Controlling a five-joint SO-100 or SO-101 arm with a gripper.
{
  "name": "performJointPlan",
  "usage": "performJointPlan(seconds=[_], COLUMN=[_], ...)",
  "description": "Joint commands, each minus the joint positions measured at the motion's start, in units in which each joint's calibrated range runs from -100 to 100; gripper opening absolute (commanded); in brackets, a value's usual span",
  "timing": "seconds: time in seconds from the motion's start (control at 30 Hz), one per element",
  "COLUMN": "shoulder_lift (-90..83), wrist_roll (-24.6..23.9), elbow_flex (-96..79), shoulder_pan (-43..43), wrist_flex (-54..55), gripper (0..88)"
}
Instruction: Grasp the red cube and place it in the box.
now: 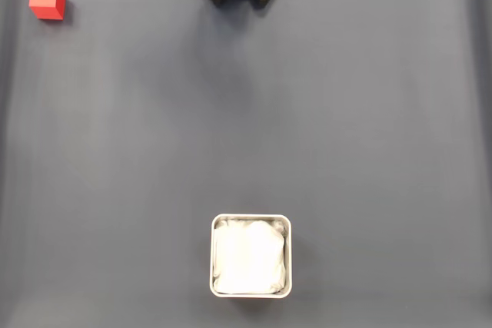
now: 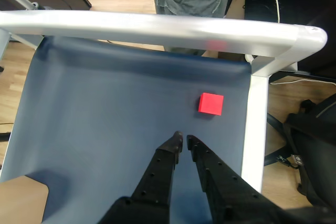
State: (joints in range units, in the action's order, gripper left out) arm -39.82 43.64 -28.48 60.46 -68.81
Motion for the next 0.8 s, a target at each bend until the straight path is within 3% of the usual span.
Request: performJointPlan(seconds=[0.0, 0.43, 0.77], shoulder_lift=[0.3, 4.3, 7.7], wrist_roll=[0.2, 0.5, 0.7], elbow_flex=[2.1, 2.1, 2.5], shoulder_pan=[2.2, 7.7, 9.6], wrist_flex=[1.8, 5.9, 8.6], gripper=[0.2, 0.4, 8.8])
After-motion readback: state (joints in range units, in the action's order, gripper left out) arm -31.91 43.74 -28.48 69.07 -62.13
